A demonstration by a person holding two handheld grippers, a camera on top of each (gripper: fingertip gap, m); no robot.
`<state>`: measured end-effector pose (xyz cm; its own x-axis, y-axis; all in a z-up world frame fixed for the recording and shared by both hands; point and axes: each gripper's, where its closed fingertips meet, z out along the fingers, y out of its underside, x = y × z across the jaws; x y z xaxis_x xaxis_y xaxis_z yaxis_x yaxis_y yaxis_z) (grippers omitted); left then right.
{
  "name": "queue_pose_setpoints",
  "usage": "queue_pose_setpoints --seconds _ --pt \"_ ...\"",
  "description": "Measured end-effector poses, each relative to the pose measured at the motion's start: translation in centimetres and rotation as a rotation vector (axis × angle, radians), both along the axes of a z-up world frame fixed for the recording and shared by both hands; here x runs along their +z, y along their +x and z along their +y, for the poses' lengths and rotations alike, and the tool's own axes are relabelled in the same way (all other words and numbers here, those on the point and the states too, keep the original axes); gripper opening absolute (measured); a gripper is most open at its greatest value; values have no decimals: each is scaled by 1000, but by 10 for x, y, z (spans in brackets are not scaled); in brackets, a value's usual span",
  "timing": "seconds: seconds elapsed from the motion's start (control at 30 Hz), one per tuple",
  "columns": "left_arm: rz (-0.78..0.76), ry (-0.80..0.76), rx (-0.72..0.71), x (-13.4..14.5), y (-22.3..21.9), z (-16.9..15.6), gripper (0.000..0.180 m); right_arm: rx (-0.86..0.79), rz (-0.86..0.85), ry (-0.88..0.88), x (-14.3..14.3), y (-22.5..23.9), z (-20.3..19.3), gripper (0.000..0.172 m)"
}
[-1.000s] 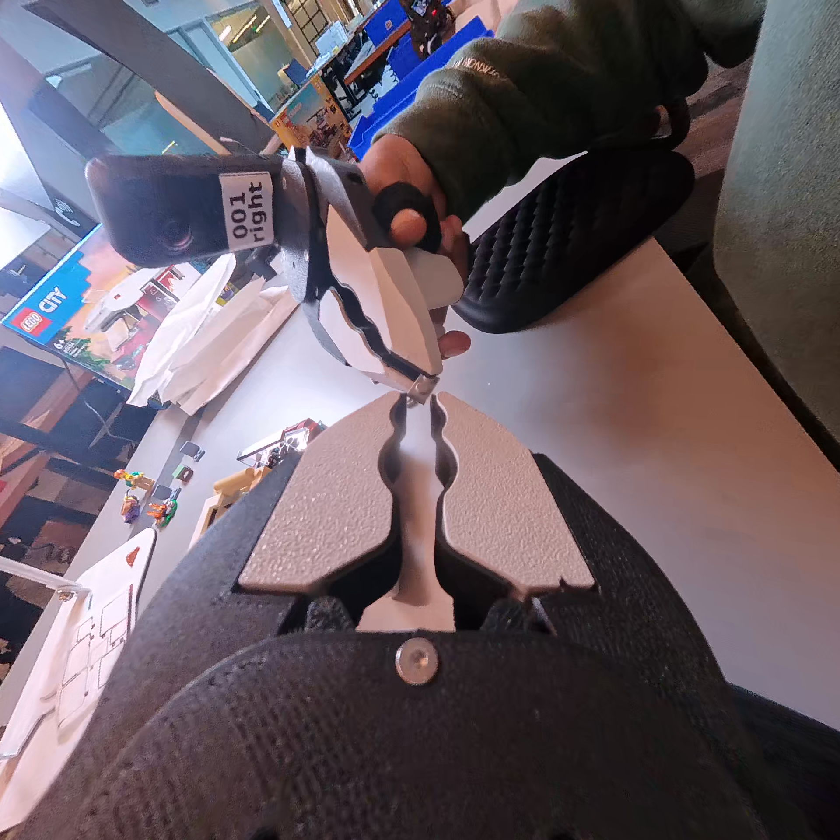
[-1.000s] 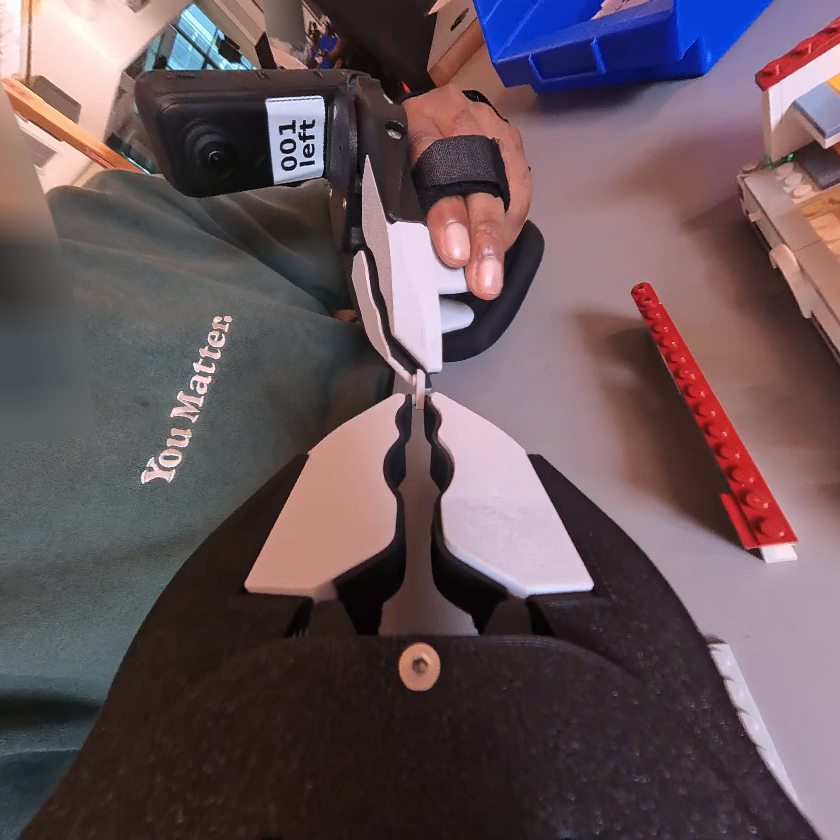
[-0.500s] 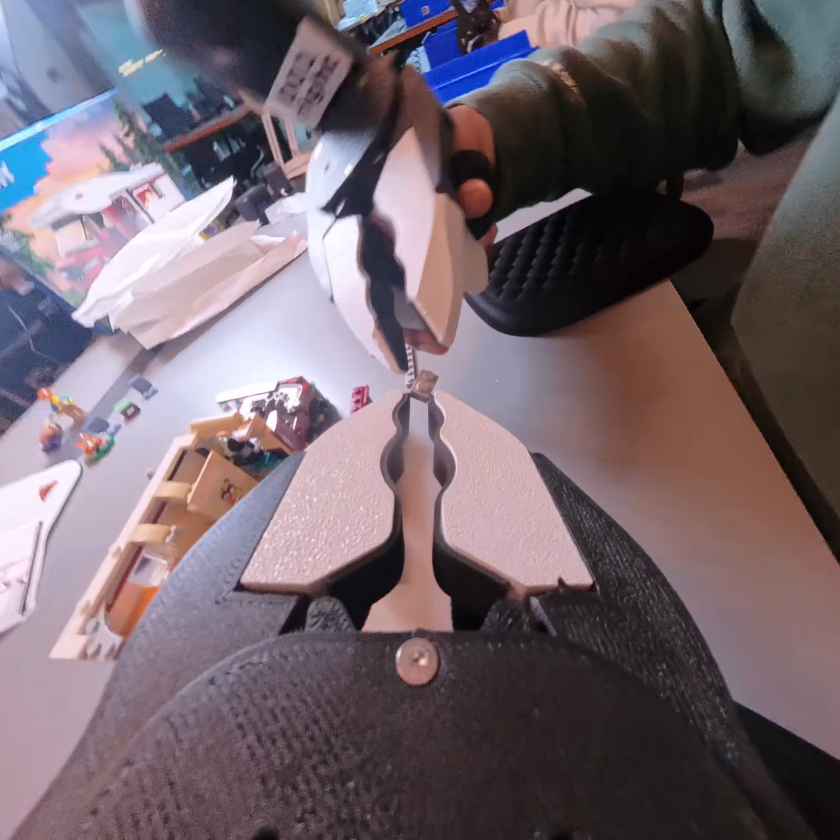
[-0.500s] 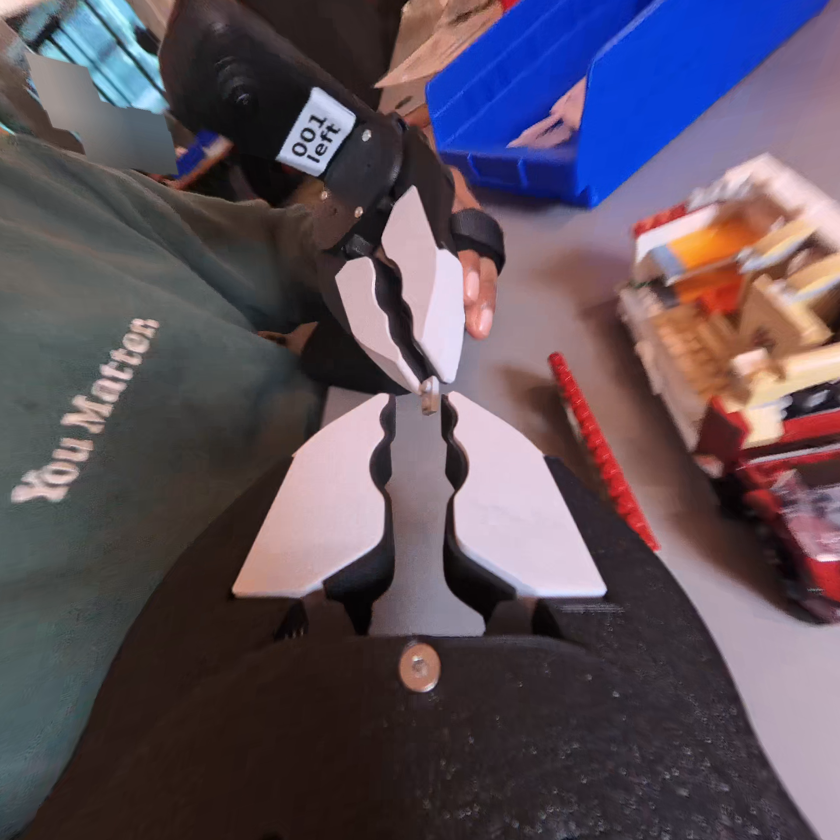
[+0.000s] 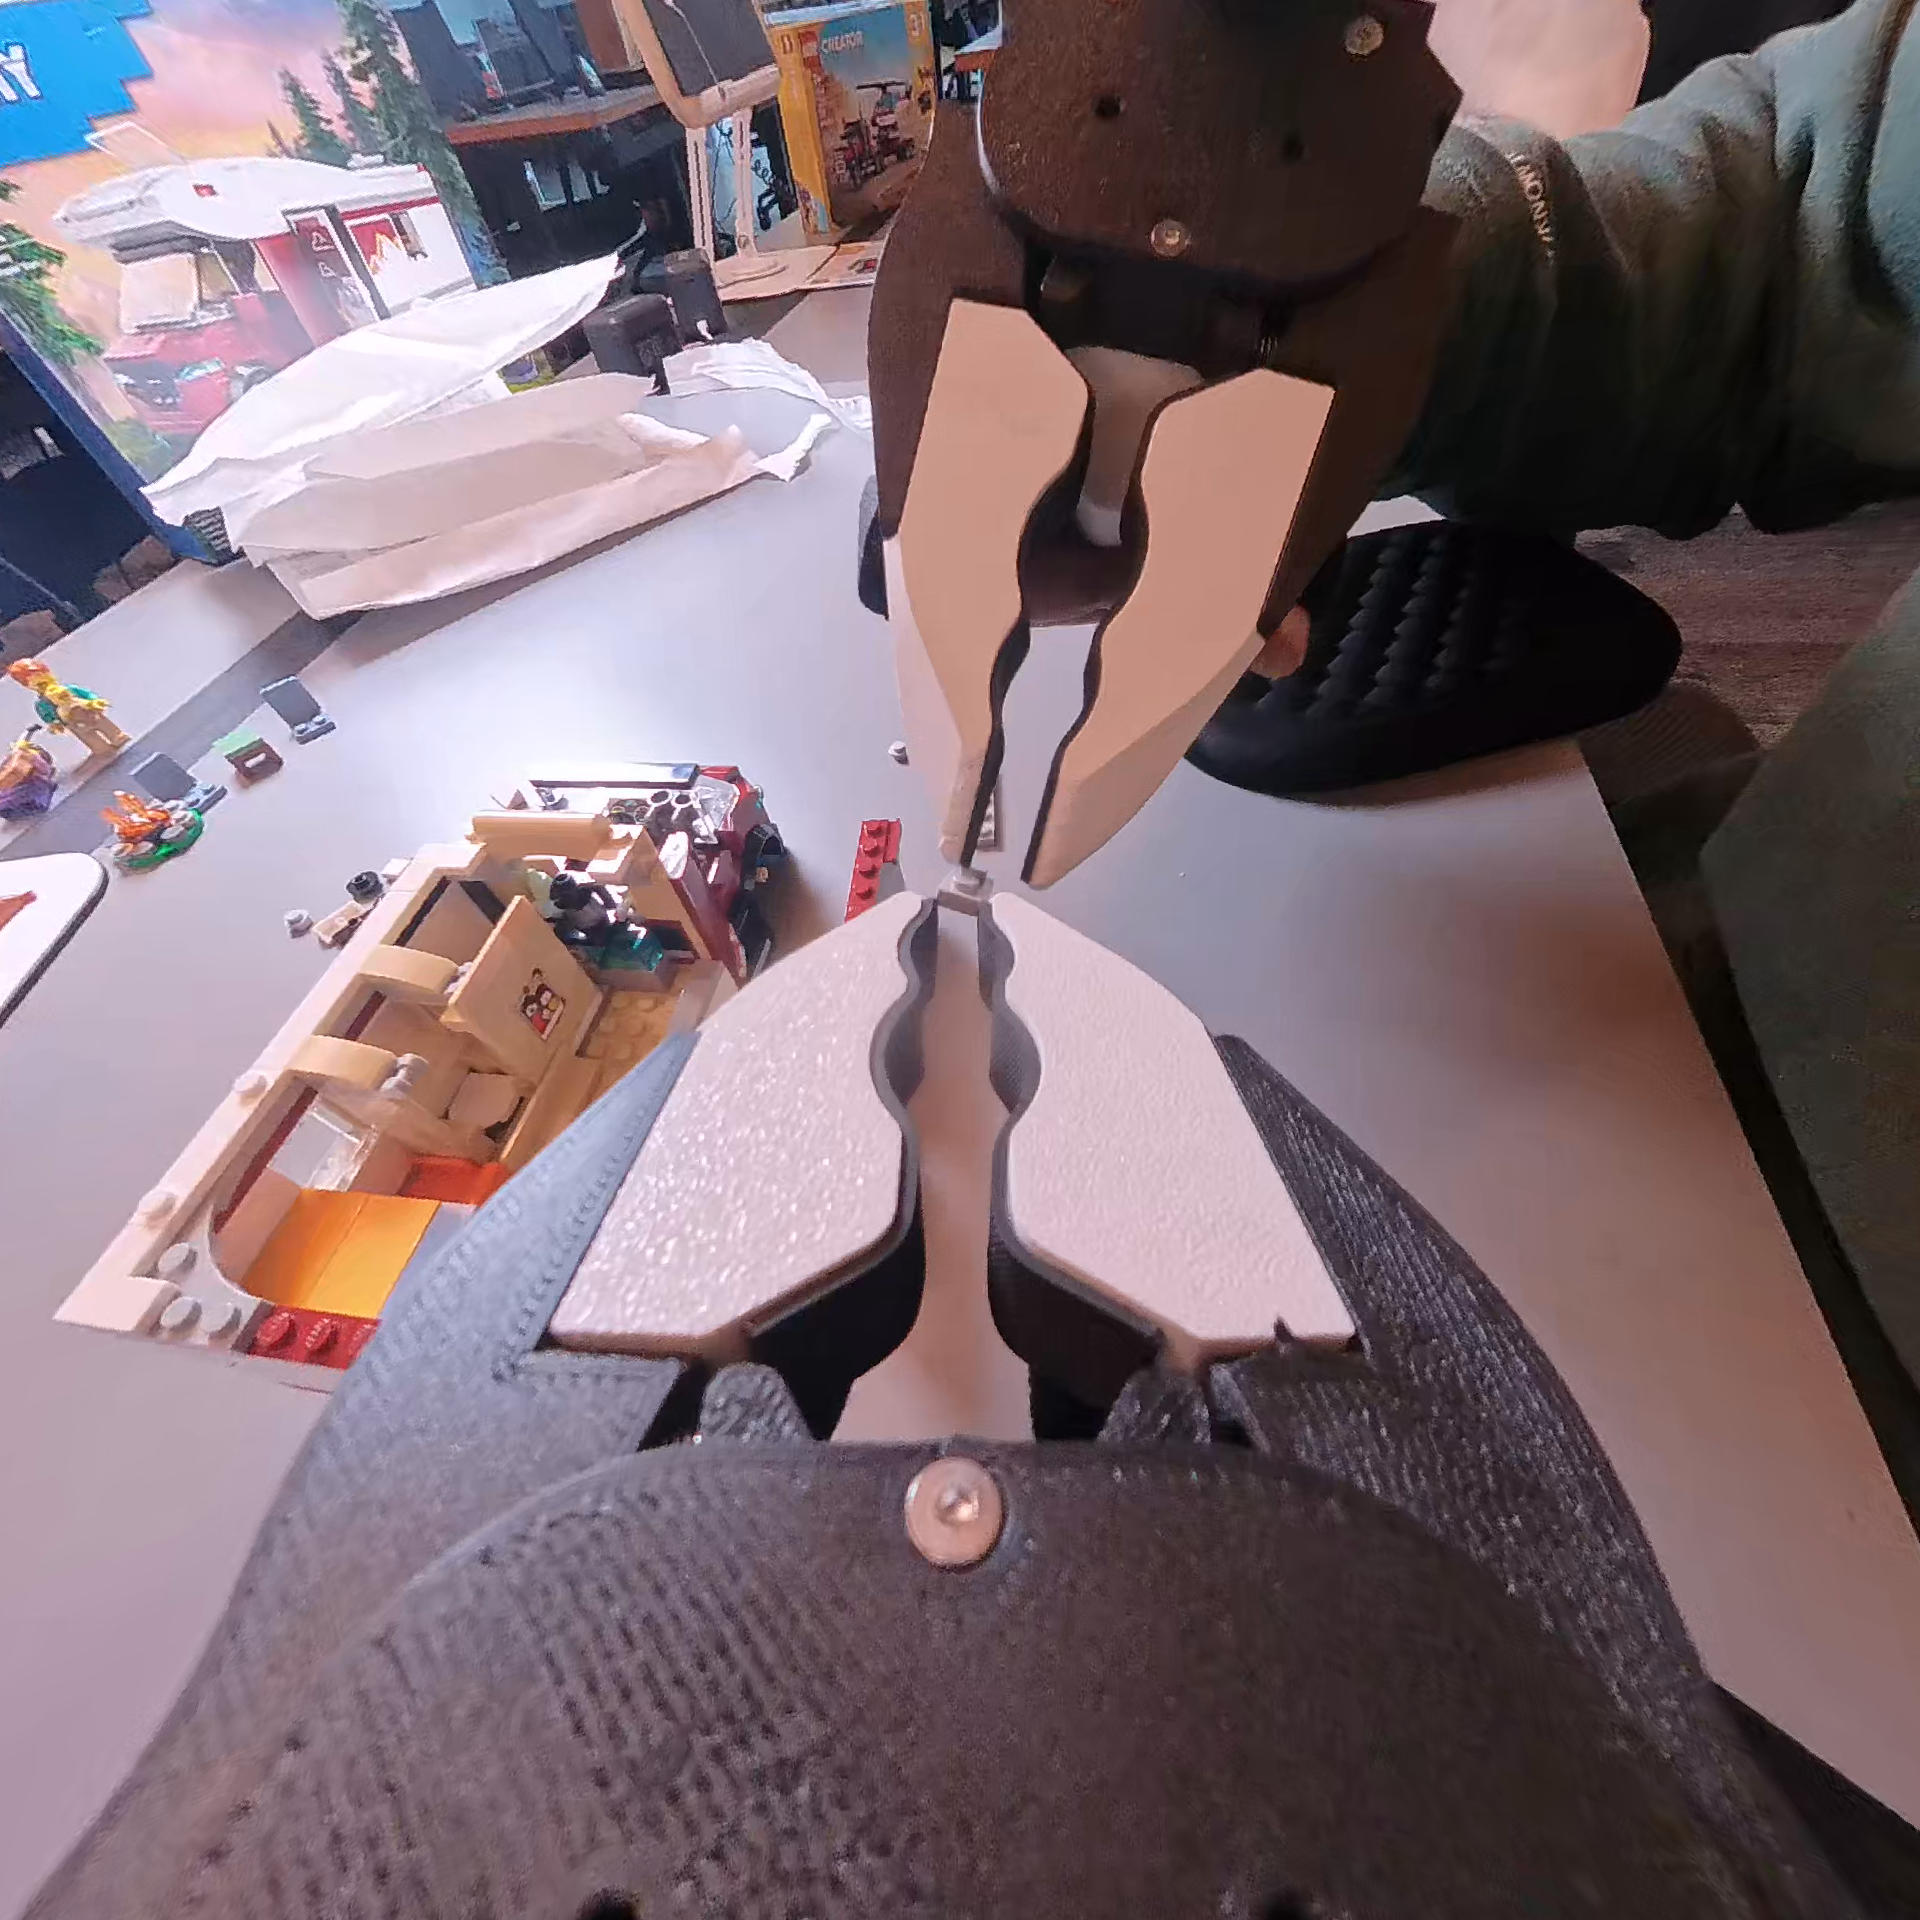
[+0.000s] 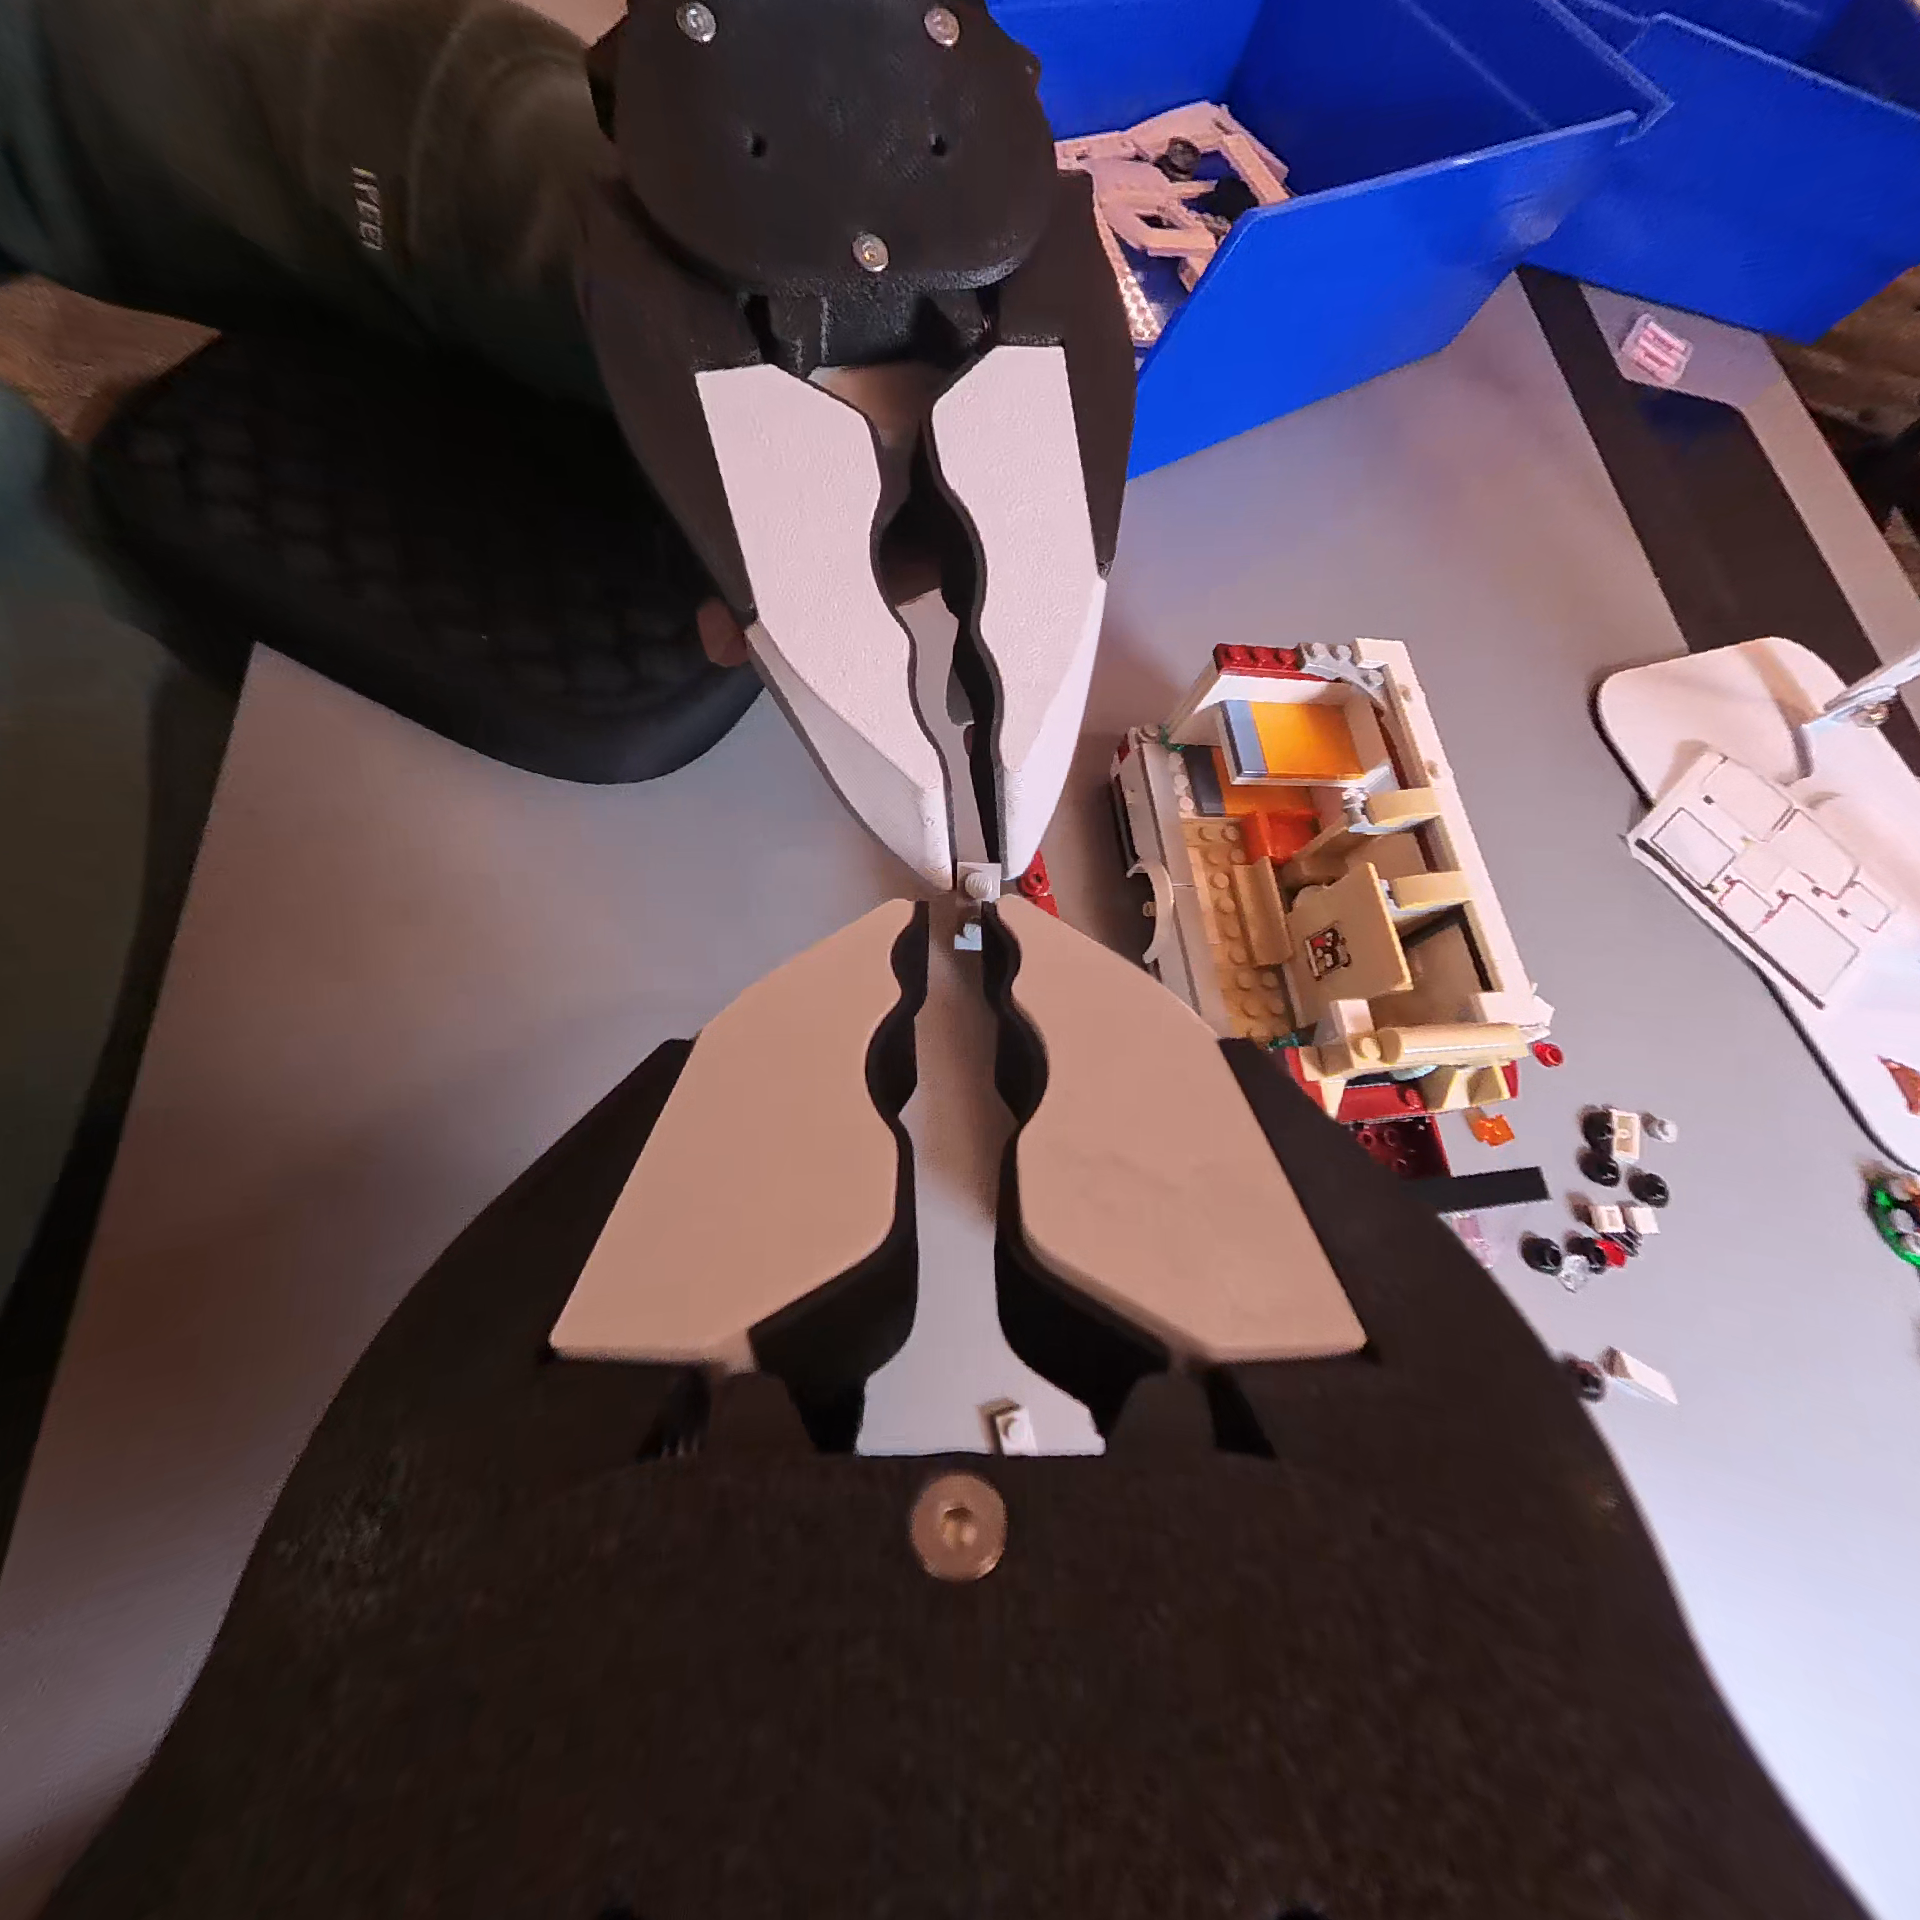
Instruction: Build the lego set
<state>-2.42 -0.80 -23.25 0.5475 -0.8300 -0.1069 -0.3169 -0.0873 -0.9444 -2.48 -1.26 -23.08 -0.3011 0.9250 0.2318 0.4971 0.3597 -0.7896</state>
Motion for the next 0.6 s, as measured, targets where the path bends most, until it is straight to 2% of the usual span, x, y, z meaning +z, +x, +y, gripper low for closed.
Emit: queue_pose_setpoints --seconds 0.43,0.5,0.6 --pt "10 10 2 1 -3 -1 7 -7 -32 4 -4 -6 4 7" --pt "39 33 29 2 -13 2 17 -3 -69 10 -7 -7 8 7" --pt "58 -41 69 -8 -34 7 35 3 -149 4 -14 -13 17 7"
